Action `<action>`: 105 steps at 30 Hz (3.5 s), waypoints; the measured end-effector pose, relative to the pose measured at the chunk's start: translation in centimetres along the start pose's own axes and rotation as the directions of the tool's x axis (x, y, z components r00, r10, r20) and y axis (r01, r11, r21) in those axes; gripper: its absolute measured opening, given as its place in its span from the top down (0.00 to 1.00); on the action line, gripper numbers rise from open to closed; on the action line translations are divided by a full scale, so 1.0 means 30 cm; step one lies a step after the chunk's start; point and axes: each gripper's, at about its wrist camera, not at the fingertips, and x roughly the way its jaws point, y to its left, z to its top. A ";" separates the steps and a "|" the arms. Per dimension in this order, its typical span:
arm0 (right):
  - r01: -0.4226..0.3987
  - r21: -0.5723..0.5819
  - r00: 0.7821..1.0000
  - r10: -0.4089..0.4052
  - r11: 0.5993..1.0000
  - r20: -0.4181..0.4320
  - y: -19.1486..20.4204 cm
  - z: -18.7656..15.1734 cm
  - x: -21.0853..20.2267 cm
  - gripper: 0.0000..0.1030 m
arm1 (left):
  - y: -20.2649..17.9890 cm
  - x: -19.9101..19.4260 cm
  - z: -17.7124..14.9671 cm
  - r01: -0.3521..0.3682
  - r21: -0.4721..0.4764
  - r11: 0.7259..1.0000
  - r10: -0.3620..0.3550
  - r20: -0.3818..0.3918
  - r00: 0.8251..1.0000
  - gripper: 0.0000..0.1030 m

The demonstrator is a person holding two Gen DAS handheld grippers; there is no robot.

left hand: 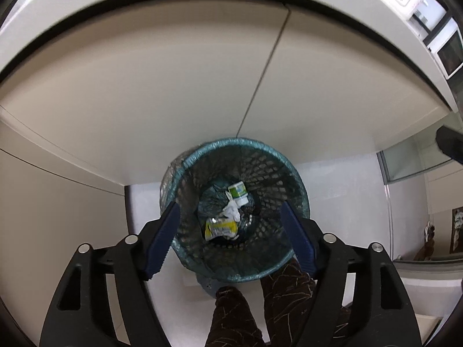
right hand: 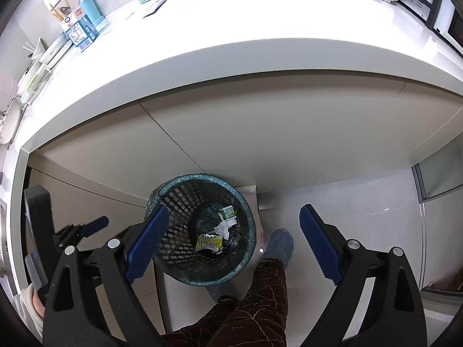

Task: Collect trash
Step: 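Lower the yellow wrapper into the wastebasket and open the left tool, then move both open tools up toward the milk carton and snack stick, then grasp the milk carton with the left tool while the right tool grasps the purple snack stick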

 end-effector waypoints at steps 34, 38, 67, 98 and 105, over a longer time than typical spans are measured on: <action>-0.002 -0.060 0.965 0.018 0.998 0.262 0.160 0.332 -0.297 0.15 | 0.191 -0.622 0.331 -0.055 -0.094 0.994 0.088 0.397 0.914 0.06; 0.001 -0.081 0.963 0.021 0.997 0.270 0.196 0.375 -0.306 0.15 | 0.203 -0.631 0.377 -0.067 -0.102 0.992 0.103 0.405 0.908 0.06; -0.028 -0.116 0.989 0.045 0.993 0.144 0.366 1.005 0.042 0.15 | 0.345 -0.448 0.993 -0.140 -0.232 0.962 0.220 0.364 0.905 0.06; 0.006 -0.130 1.000 -0.007 0.992 -0.013 0.462 1.092 0.287 0.76 | 0.438 -0.255 1.138 -0.215 -0.287 0.934 0.293 0.265 0.919 0.51; -0.003 -0.131 1.000 -0.001 0.991 -0.027 0.451 1.096 0.286 0.84 | 0.452 -0.276 1.127 -0.204 -0.319 0.925 0.296 0.271 0.916 0.61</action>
